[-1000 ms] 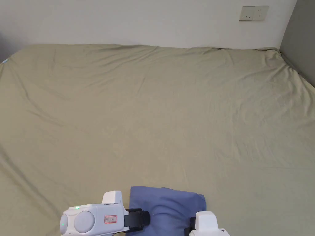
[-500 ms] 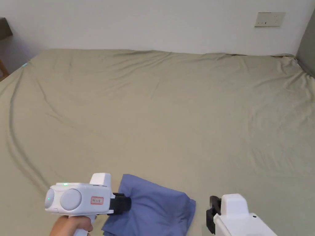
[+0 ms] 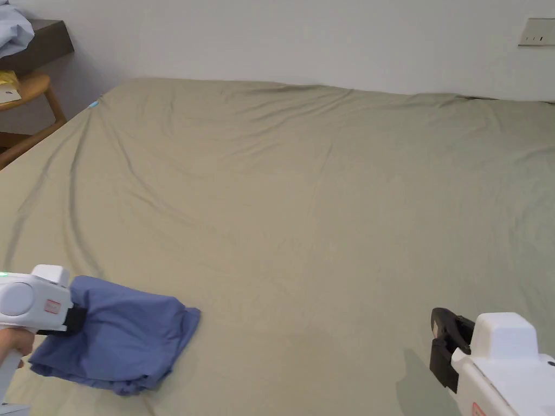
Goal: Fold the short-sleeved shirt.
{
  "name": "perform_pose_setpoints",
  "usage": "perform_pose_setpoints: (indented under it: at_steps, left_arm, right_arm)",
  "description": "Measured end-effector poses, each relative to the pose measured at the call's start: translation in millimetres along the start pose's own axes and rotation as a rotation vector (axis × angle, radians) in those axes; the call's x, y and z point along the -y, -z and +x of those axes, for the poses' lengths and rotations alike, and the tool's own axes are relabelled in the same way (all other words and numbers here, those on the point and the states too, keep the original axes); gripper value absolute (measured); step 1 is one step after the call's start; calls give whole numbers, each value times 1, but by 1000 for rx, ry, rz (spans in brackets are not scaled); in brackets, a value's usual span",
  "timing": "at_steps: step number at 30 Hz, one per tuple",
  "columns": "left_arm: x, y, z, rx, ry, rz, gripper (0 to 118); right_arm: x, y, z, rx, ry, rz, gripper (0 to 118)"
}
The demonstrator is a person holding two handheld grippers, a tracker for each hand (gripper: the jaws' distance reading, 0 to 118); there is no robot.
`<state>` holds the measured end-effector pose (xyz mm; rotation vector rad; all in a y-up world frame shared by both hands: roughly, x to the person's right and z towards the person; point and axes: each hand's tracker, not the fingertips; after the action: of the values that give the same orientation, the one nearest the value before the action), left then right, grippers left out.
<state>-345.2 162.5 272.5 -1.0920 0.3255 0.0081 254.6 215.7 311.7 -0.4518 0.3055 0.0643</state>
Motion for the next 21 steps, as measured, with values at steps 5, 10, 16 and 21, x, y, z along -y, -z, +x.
perform_pose_setpoints:
  at_steps: [5,10,16,21]
  left_arm:
    - [3,15,-34,-9,-87,-36,19]
    - [2,10,-26,-29,-92,-1,98]
    - [-5,-54,1,47,-171,171,108]
    - [-8,-136,47,52,-197,449,107]
  right_arm:
    - [-11,10,-7,4,-10,14,2]
    - [-15,12,-6,9,-19,15,2]
    - [-25,-9,2,51,-14,78,2]
    - [-41,-43,16,91,-14,166,2]
